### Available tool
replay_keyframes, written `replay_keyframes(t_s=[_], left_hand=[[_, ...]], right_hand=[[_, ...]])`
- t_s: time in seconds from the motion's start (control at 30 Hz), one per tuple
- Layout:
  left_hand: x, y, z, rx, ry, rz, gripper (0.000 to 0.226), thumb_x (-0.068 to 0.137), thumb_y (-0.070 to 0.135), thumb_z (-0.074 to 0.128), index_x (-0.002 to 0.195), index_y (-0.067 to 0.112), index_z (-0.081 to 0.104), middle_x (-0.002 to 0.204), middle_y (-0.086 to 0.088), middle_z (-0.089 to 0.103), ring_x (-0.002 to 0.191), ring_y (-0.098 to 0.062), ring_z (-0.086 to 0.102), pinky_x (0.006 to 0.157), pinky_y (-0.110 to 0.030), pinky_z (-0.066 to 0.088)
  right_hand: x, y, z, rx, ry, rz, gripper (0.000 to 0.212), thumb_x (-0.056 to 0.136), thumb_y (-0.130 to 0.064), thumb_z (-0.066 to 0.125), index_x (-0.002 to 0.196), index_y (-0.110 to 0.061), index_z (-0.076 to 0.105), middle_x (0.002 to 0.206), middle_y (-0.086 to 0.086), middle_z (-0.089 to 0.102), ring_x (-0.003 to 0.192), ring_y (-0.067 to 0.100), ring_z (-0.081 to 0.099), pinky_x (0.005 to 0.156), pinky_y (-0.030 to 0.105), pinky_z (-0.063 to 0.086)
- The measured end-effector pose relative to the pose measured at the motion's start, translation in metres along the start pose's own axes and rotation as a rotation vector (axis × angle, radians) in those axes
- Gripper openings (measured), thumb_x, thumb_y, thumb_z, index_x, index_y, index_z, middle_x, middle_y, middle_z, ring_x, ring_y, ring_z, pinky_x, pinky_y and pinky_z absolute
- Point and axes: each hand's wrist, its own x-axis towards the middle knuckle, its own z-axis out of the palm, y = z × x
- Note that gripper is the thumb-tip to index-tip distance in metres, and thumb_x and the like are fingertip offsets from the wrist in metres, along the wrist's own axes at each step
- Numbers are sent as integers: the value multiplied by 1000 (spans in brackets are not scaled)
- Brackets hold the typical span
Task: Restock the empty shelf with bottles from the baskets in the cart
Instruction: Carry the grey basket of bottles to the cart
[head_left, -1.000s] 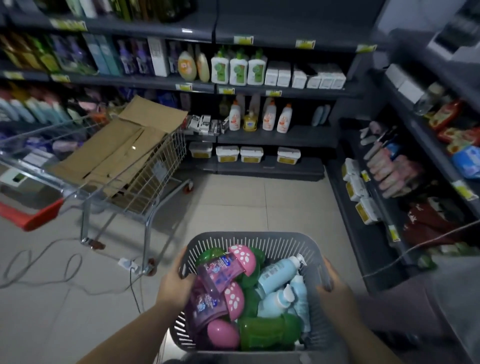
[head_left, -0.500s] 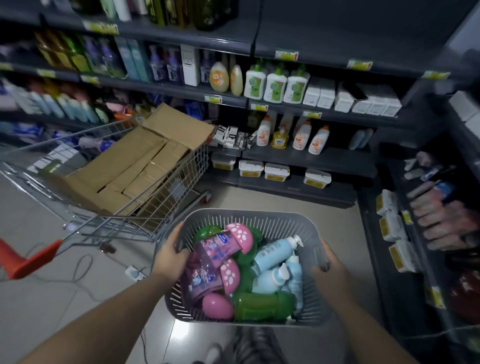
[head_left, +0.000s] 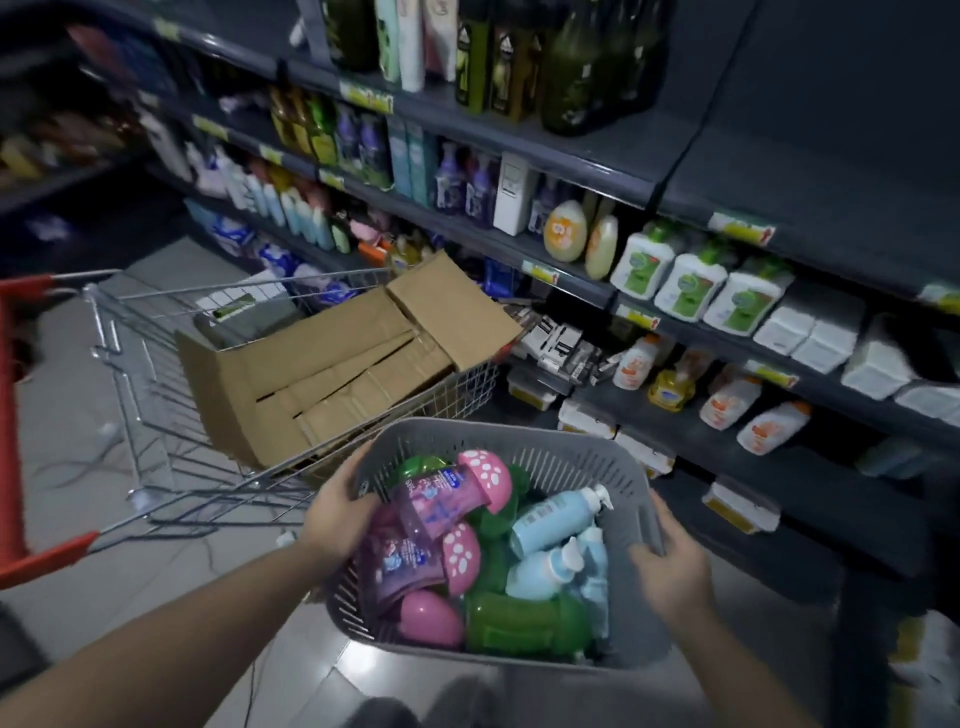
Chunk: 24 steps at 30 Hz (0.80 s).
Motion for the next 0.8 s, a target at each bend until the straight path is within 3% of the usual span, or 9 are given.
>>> replay_keyframes(t_s=[0.07,0.1,0.2,0.27,0.43,0.53,0.6,0.7,0.8], left_hand=[[7,22,-1,-55,79,47,65,89,3,58,130,53,50,110,6,70,83,-16,74,70,-43,61],[11,33,-2,-80,110,72,64,88,3,58,130,50,50,112,4,70,83,-14,73,70,-41,61],[19,71,-9,-149,165,70,64,90,-5,50,131,44,46,100,-6,70,62,-16,71,50,-31,55],[33,95,-21,-210,181,58,65,92,-4,48,133,46,45,97,-9,72,59,-22,71,47,-31,54],[76,140,-66,-192,265,100,71,92,-6,45,138,48,42,105,-9,69,51,-16,65,40,-27,47],[101,156,-96,-171,299,97,71,94,-3,45,142,48,36,103,-9,69,47,-12,61,37,-26,43],[115,160,-113,-200,334,95,72,95,-3,44,146,46,32,107,-9,68,44,-9,60,35,-24,41],[133,163,-136,-248,382,76,74,96,-3,43,148,46,27,114,-11,65,44,-9,60,35,-23,42],[148,157,-152,-319,436,65,75,96,-3,41,146,52,28,114,-7,64,51,-14,64,41,-29,47]], right_hand=[[37,-34,-6,19,-61,-58,65,90,-2,66,142,-37,49,110,-12,70,99,41,66,83,56,57],[53,-55,-8,7,-85,-91,64,90,-4,67,140,-41,50,109,-16,70,100,37,67,87,59,54],[85,-107,-15,-53,-127,-191,62,93,-9,64,143,-40,47,107,-17,69,96,29,69,81,49,58],[110,-149,-11,-116,-159,-250,61,94,-8,61,145,-36,46,104,-9,70,94,36,68,71,38,55],[164,-252,22,-201,-191,-392,58,92,-8,61,139,-42,50,101,-8,72,86,37,69,69,47,57],[192,-304,54,-234,-202,-478,61,91,-9,62,138,-46,49,104,-9,70,77,18,67,69,36,55],[211,-332,79,-247,-226,-534,60,91,-12,64,136,-49,50,105,-13,69,76,15,67,76,40,57],[235,-370,120,-279,-275,-579,60,90,-10,64,129,-54,53,96,-15,70,74,11,66,78,45,58],[262,-398,163,-344,-345,-596,60,88,-13,64,132,-52,53,104,-12,71,79,13,68,78,44,60]])
